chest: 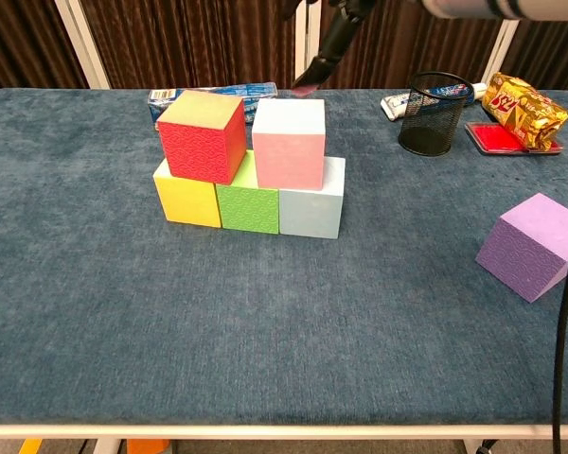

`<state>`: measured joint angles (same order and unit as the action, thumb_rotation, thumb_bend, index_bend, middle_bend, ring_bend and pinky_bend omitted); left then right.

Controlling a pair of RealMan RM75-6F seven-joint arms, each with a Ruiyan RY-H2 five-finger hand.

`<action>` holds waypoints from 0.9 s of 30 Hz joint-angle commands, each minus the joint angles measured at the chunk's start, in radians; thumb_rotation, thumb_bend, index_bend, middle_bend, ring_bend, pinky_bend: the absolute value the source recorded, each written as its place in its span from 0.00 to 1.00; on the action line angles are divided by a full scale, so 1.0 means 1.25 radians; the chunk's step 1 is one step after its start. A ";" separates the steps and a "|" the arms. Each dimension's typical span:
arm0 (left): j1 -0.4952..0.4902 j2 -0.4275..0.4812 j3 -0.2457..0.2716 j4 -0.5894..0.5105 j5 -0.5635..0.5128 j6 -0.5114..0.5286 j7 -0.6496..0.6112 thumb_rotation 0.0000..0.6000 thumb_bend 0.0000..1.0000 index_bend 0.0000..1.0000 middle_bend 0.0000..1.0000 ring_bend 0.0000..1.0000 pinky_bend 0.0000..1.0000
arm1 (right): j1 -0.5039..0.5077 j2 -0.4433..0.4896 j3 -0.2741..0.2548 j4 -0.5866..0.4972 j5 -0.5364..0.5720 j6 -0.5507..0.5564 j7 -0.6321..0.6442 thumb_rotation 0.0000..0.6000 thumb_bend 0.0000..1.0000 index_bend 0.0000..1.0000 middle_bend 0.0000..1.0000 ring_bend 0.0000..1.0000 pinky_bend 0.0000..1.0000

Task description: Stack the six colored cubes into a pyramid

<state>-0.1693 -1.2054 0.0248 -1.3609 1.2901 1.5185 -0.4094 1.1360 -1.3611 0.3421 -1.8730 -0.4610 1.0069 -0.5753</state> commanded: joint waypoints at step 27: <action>0.048 -0.015 -0.046 0.047 0.053 -0.059 -0.024 1.00 0.00 0.10 0.11 0.00 0.14 | 0.114 -0.215 0.026 0.136 0.099 0.088 -0.078 1.00 0.00 0.00 0.16 0.00 0.00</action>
<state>-0.1099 -1.2236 -0.0323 -1.3036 1.3557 1.4455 -0.4393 1.2732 -1.6213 0.3728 -1.7115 -0.3443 1.1163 -0.6683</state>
